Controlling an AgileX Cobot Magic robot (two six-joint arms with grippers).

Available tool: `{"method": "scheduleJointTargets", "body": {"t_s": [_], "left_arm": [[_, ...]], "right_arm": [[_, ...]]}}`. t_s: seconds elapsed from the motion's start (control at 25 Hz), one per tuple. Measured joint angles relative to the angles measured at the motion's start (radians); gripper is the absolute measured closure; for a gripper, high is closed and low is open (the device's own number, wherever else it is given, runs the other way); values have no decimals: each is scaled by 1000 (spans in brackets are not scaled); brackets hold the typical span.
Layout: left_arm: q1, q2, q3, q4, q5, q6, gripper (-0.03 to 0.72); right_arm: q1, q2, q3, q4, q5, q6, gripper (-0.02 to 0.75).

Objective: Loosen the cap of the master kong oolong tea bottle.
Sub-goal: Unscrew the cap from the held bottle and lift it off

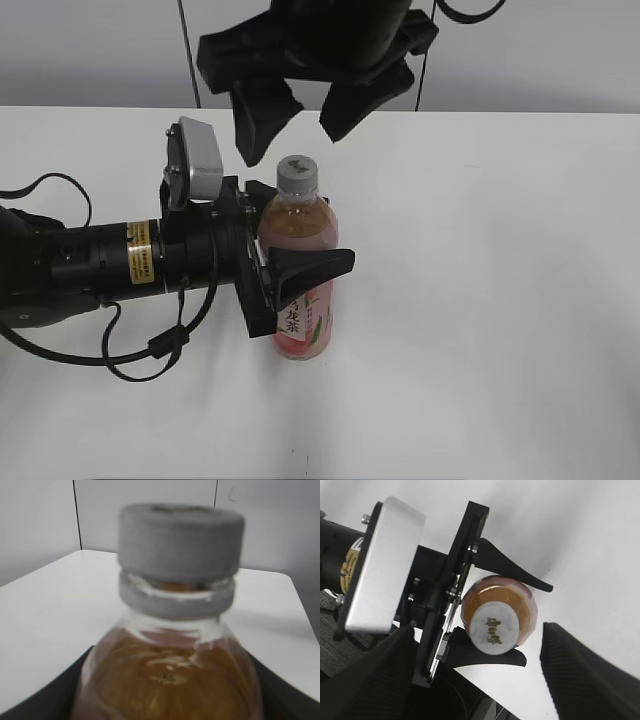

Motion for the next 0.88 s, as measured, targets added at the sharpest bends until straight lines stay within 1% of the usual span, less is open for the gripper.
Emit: {"method": "scheduleJointTargets", "body": {"t_s": [0.12,0.52,0.64,0.8,0.84,0.88], "left_arm": [[0,0,0,0,0,-1,243],[0,0,0,0,0,-2,243],[0,0,0,0,0,-2,243],[0,0,0,1,0,-2,243],[0,0,0,1,0,-2,243],[0,0,0,1,0,-2,243]], "right_arm": [[0,11,0,0,0,13,160],[0,69,1,-2,0,24,270],[0,69,1,-4,1,26,329],[0,69,1,-21,5,10,440],[0,69,1,-23,6,0,459],[0,69,1,-23,6,-14,463]]}}
